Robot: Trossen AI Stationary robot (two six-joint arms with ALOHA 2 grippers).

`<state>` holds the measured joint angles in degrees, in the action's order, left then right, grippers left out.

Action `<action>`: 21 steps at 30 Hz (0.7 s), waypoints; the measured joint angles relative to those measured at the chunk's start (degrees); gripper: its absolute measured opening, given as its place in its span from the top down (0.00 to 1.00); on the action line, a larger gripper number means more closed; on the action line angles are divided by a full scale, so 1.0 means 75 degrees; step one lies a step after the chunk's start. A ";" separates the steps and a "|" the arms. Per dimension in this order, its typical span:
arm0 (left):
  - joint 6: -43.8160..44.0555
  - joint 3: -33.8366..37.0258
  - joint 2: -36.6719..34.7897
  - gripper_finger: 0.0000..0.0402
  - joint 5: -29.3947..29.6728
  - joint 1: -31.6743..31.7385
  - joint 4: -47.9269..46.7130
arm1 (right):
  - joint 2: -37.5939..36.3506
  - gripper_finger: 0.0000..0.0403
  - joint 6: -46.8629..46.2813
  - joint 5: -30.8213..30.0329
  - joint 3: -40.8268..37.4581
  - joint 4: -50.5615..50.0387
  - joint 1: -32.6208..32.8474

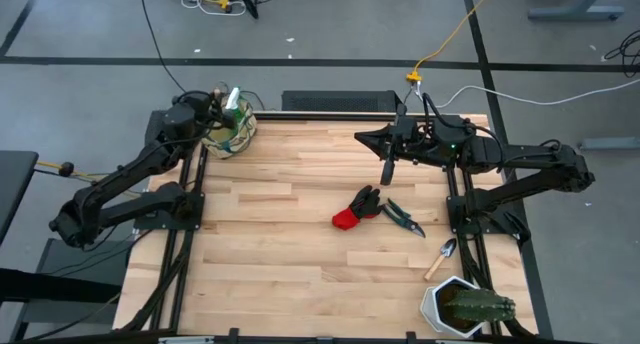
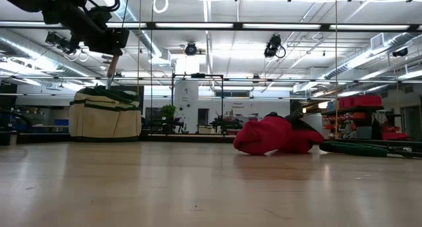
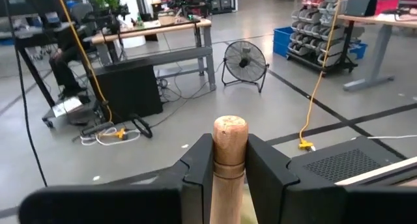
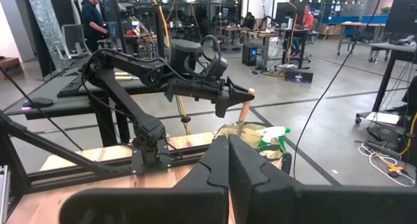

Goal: Pick & Place Garden tools in Gardening bag
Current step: Put the top trowel into the gardening bag

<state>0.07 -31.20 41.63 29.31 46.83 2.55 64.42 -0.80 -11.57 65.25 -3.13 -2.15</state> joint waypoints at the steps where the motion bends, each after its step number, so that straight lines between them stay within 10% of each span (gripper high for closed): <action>1: 0.0073 0.0020 0.0000 0.81 -0.0082 0.0000 0.0051 | 0.0000 1.00 0.0000 0.0000 0.0000 0.0000 0.0000; 21: -0.0281 -0.0146 0.1619 0.81 0.0276 0.0000 0.0933 | 0.0000 1.00 -0.0038 0.0003 0.0000 0.0011 -0.0093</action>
<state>-2.04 -32.29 53.77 31.38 46.83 9.55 64.42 -1.08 -11.55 65.25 -3.05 -2.85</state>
